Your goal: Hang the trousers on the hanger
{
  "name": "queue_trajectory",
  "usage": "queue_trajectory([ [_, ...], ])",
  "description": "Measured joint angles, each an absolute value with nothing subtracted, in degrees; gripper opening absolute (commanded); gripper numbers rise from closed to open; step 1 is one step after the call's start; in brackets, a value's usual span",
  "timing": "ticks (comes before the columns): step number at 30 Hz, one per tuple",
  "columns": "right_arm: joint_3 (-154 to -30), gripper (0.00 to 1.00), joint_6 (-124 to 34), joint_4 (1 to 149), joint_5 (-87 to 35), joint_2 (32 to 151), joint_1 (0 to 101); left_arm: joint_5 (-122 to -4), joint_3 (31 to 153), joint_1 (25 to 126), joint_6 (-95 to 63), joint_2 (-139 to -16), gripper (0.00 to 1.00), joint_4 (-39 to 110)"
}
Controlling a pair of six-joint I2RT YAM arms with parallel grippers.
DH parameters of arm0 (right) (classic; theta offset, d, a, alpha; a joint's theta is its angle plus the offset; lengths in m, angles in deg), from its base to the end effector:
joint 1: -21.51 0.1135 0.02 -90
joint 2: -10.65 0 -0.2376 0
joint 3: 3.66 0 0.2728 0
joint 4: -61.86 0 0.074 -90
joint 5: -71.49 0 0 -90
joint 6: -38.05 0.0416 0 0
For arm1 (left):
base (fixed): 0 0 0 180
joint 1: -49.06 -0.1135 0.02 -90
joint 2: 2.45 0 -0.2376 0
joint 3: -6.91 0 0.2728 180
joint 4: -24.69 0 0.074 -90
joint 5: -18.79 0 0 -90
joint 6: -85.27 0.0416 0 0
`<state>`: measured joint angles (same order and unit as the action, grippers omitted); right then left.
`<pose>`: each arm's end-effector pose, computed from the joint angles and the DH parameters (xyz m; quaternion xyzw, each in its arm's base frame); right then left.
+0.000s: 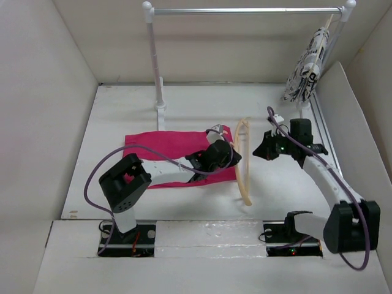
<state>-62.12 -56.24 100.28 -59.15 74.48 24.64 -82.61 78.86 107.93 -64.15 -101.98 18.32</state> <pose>0.2611 0.0414 0.2282 -0.1918 0.8519 0.3157 0.3712 0.2180 -0.3451 0.1800 -0.0600 0.8208 -0.4405 0.3586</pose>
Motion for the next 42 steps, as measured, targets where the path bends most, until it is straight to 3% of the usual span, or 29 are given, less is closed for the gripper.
queue_trajectory([
  [8,-61.5,0.29,-53.0,83.6,-59.4,94.5,28.5,-88.1,76.5,108.2,-68.4,-103.1,0.00,16.4],
  [12,-61.7,0.33,-51.0,78.3,-58.5,101.6,31.2,-89.0,76.5,108.3,-69.2,-104.9,0.00,16.3],
  [16,-62.5,0.47,-49.8,76.1,-55.8,105.0,33.5,-89.6,76.6,108.2,-69.3,-106.2,0.00,16.4],
  [22,-62.8,0.51,-47.5,72.6,-52.3,107.4,35.0,-89.7,77.8,108.1,-69.0,-106.8,0.00,16.9],
  [24,-62.8,0.50,-46.6,71.4,-51.5,107.7,35.8,-89.8,77.8,107.7,-68.9,-106.8,0.00,17.3],
  [26,-62.5,0.35,-45.6,69.8,-51.2,108.1,36.7,-89.9,77.8,107.1,-68.8,-106.8,0.00,17.4],
  [27,-62.1,0.21,-45.0,68.8,-51.2,108.3,37.2,-89.9,77.8,106.9,-68.7,-106.8,0.00,17.4],
  [28,-61.6,0.00,-44.4,67.6,-51.4,108.6,37.7,-90.0,77.8,106.7,-68.5,-106.8,0.00,17.5],
  [35,-58.7,0.00,-40.0,65.8,-54.2,104.8,35.9,-91.1,77.8,106.3,-65.9,-106.8,0.00,17.8],
  [42,-62.2,0.00,-41.4,75.5,-56.8,94.8,25.6,-90.9,75.2,105.3,-62.9,-103.8,0.00,18.8],
])
